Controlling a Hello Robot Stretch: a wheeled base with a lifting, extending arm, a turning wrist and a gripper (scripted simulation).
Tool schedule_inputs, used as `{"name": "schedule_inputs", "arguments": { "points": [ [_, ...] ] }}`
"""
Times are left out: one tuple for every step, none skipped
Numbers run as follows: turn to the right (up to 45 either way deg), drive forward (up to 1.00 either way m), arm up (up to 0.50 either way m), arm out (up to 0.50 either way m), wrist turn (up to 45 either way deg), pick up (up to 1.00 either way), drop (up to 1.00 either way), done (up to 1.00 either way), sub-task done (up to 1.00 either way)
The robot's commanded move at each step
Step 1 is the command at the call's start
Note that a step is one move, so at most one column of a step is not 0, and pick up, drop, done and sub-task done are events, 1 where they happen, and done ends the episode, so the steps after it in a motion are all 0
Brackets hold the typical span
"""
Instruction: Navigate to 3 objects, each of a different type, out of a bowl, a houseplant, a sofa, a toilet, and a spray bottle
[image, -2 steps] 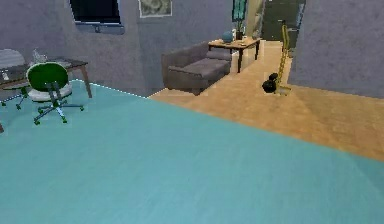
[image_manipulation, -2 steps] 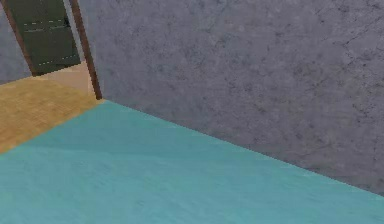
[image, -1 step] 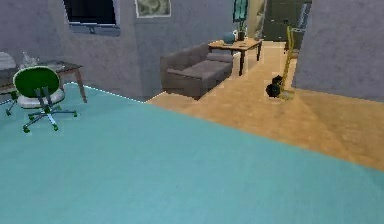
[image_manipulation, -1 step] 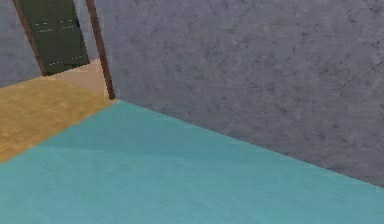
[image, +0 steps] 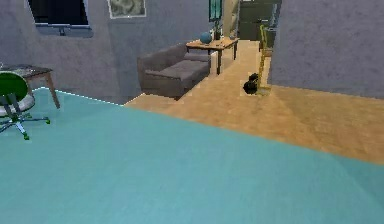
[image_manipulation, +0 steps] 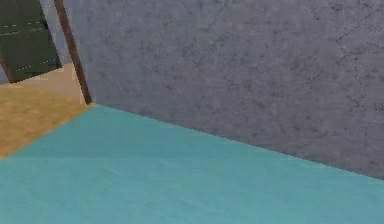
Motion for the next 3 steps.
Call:
{"name": "schedule_inputs", "arguments": {
  "points": [
    [0.0,1.0,0.0,0.0,0.0,0.0,0.0,0.0,0.0],
    [0.0,1.0,0.0,0.0,0.0,0.0,0.0,0.0,0.0],
    [6.0,0.0,0.0,0.0,0.0,0.0,0.0,0.0,0.0]
  ]
}}
